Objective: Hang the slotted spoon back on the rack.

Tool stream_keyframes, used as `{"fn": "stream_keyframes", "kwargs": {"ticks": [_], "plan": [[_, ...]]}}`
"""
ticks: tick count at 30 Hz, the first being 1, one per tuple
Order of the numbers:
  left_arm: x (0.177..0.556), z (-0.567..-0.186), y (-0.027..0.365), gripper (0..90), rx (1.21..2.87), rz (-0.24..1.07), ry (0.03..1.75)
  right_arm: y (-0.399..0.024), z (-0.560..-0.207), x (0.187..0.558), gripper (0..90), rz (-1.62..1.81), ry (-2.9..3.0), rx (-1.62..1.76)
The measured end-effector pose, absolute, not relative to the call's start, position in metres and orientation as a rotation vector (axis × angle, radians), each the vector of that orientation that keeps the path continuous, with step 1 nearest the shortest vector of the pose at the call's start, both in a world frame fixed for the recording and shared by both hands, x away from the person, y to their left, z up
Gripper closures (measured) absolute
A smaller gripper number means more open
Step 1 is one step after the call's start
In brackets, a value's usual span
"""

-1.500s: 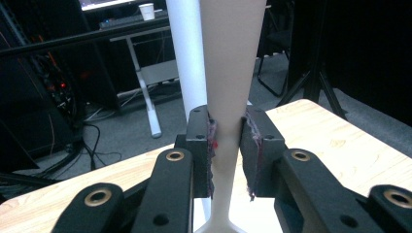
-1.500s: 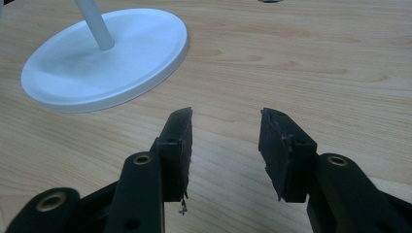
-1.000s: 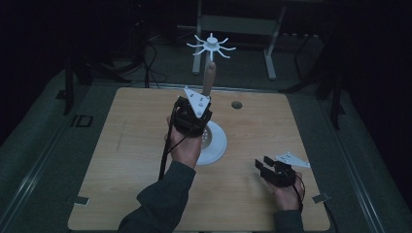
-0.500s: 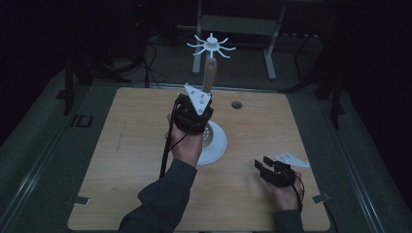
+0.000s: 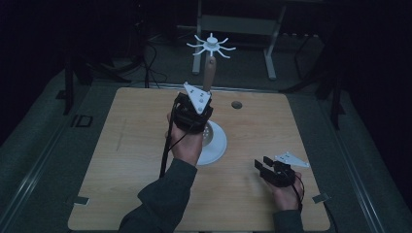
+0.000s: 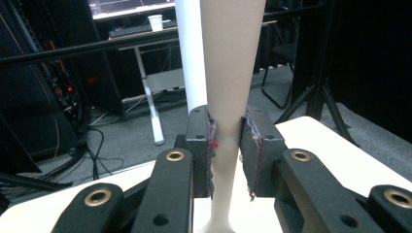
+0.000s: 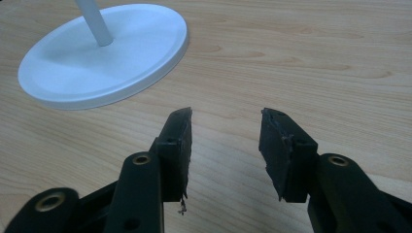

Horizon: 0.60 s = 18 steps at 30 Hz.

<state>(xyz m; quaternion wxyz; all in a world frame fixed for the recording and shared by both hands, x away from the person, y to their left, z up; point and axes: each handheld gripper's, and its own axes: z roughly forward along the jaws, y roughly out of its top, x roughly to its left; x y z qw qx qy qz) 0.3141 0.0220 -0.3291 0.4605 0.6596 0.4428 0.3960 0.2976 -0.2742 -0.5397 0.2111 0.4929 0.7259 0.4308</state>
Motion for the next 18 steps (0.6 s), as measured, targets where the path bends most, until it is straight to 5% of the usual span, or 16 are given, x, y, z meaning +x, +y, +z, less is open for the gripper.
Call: {"fn": "stream_keyframes", "kwargs": {"ticks": [18], "plan": [[0.326,-0.330,0.021,75.1,1.638,0.982,1.125,-0.275,-0.539,0.297,55.0,1.202,2.012,1.371]]}}
